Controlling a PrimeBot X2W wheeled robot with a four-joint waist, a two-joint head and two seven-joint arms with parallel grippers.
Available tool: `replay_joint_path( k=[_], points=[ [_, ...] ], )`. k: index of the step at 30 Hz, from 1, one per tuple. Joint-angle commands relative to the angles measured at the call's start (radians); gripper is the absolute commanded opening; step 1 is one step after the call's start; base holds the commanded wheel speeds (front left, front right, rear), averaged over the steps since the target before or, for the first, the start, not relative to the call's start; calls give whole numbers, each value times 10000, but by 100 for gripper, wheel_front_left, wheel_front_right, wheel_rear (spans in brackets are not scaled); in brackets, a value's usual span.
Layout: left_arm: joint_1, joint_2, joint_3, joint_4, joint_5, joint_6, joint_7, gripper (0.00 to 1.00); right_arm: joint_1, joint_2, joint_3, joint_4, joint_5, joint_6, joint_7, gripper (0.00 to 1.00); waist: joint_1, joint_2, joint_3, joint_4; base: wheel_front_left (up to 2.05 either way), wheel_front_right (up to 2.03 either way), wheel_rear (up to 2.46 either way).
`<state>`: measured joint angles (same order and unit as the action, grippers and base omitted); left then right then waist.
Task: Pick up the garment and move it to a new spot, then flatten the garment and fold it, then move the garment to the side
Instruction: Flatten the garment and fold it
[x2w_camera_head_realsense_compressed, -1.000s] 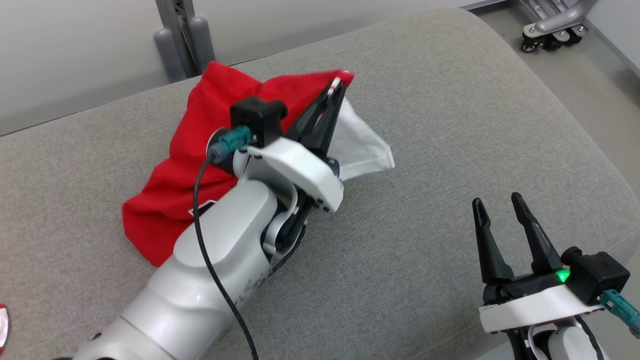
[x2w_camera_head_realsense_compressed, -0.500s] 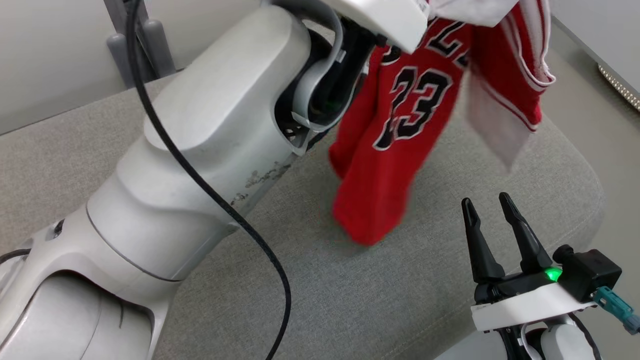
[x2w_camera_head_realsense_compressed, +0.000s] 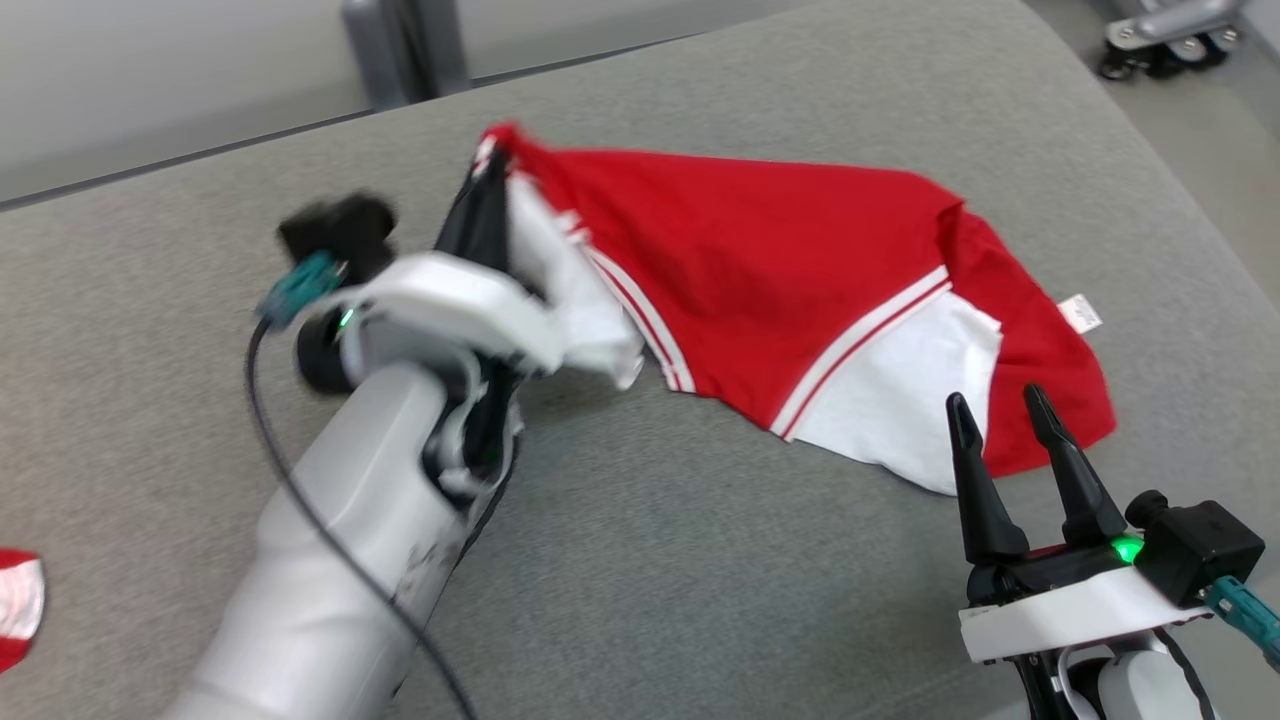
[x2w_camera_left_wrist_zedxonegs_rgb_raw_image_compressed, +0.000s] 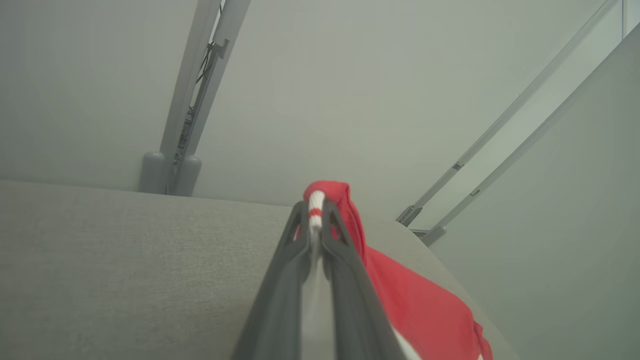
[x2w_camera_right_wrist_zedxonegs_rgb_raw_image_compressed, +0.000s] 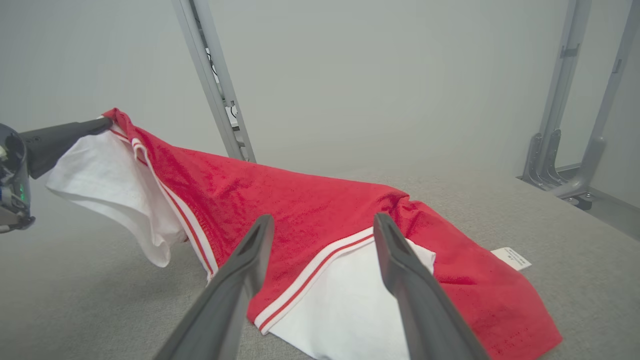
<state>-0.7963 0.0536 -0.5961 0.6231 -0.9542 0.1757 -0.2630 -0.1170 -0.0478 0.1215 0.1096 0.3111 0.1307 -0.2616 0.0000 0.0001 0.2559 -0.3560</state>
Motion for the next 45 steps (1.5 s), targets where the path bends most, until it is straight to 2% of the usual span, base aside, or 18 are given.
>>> replay_joint_path(
  k=[1,8,14,19,20,21,22,23,27,32,39,45],
  points=[
    [297,118,311,-16,252,-84,-15,0,62,-54,-13,-36,-45,1,-59,100,0,-1,-55,343,0,0,0],
    [3253,239,3126,-730,1762,-453,-16,0,334,-54,11,6,-385,1,-57,100,0,-1,-501,1064,0,0,0],
    [4762,183,4553,-1494,2965,-507,-16,0,484,-56,-8,24,-516,1,-59,100,0,-1,-740,1359,0,0,0],
    [5383,104,5376,-1932,3864,-432,-17,2,509,-54,11,75,-551,1,-59,100,0,-1,-856,1469,0,0,0],
    [5467,81,5491,-1928,3934,-447,-17,12,516,-54,16,84,-555,1,-57,100,0,-1,-884,1489,0,0,0],
    [5519,57,5580,-1913,3993,-464,-17,39,529,-53,22,93,-555,1,-59,100,0,-1,-917,1508,0,0,0],
    [5519,57,5580,-1913,3993,-464,-17,39,529,-53,22,93,-555,1,-59,100,0,-1,-917,1508,0,0,0],
    [5593,31,5645,-1850,4262,-442,-17,100,565,-54,37,125,-560,1,-57,100,0,-1,-988,1545,0,0,0],
    [5662,14,5724,-1802,4687,-405,-17,100,610,-53,42,178,-574,1,-59,100,0,-1,-1117,1606,0,0,0],
    [5978,48,5986,-2404,5998,-237,-15,100,644,-53,-2,204,-579,1,-57,100,0,-1,-1360,1725,0,0,0],
    [6560,11,5579,-3820,7393,-805,-15,100,732,-53,-99,164,-658,1,-57,100,0,-1,-1530,1983,0,0,0],
    [7026,-14,4931,-4688,7887,-1201,-15,100,764,-54,-152,120,-709,1,-57,100,0,-1,-1577,2149,0,0,0]
  ],
)
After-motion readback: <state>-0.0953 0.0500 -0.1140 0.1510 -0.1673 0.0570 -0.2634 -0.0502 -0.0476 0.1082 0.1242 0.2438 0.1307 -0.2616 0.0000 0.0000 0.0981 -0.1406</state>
